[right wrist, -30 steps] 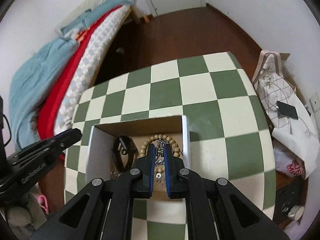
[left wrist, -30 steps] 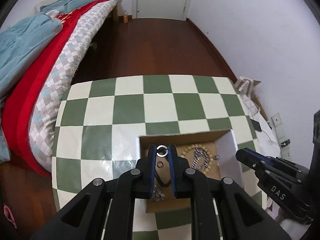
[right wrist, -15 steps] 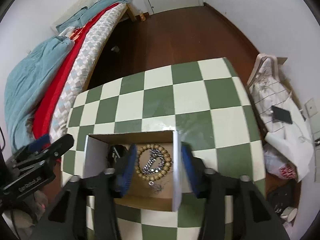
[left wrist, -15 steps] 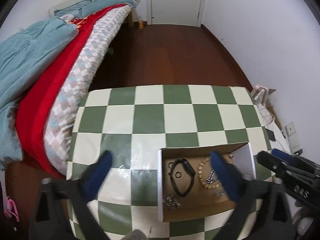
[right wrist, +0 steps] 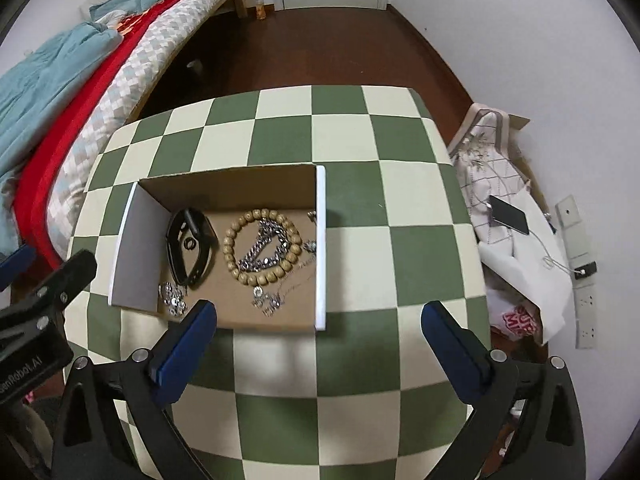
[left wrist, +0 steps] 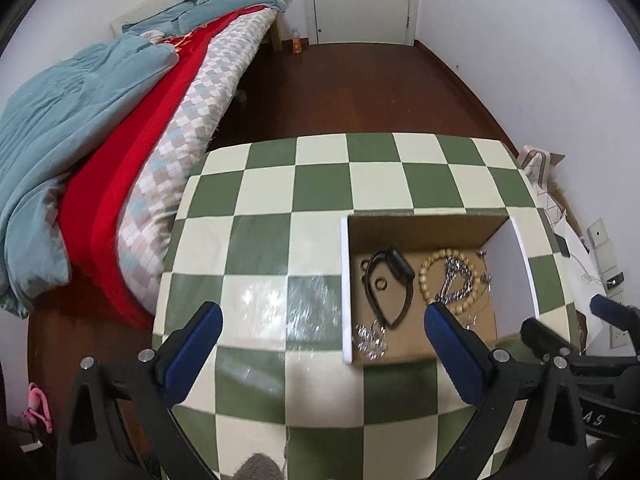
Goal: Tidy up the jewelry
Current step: 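Lift both tools up and away from the box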
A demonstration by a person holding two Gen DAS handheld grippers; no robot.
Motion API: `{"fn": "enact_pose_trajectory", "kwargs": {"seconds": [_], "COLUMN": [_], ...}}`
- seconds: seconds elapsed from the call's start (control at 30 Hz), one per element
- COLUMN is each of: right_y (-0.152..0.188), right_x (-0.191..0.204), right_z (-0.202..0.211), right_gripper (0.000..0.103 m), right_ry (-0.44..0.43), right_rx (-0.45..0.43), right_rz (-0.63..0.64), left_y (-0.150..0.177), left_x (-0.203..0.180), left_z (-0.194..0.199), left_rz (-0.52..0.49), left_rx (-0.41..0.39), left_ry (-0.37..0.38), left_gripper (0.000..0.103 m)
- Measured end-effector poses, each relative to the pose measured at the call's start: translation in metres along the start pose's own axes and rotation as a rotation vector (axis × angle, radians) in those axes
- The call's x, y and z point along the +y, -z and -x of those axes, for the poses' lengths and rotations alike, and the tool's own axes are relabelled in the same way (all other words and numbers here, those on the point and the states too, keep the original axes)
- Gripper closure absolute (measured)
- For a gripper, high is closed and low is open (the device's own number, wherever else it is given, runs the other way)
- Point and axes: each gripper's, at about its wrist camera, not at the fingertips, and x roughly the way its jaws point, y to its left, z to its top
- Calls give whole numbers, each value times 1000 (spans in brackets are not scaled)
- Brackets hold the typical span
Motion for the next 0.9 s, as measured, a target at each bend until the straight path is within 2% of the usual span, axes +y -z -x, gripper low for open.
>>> {"fn": "enact_pose_trajectory", "kwargs": {"seconds": [0.3, 0.4, 0.57, 0.9], "right_y": [15, 22, 40, 86], "right_x": [-2, -2, -2, -4], "right_z": [41, 63, 103, 191], "right_gripper": [0, 0, 0, 0], "right_ry": [31, 39, 43, 63], "right_rx": [-56, -93, -157, -287], "right_rz": [-3, -3, -13, -11], "left_y": [14, 19, 35, 65], "left_x": [4, 7, 9, 13], "left_z": [40, 58, 101, 177], "left_rz": [26, 43, 40, 33], "left_rx": [-45, -56, -119, -216], "left_ry": [14, 17, 7, 32], "left_gripper": [0, 0, 0, 0]}}
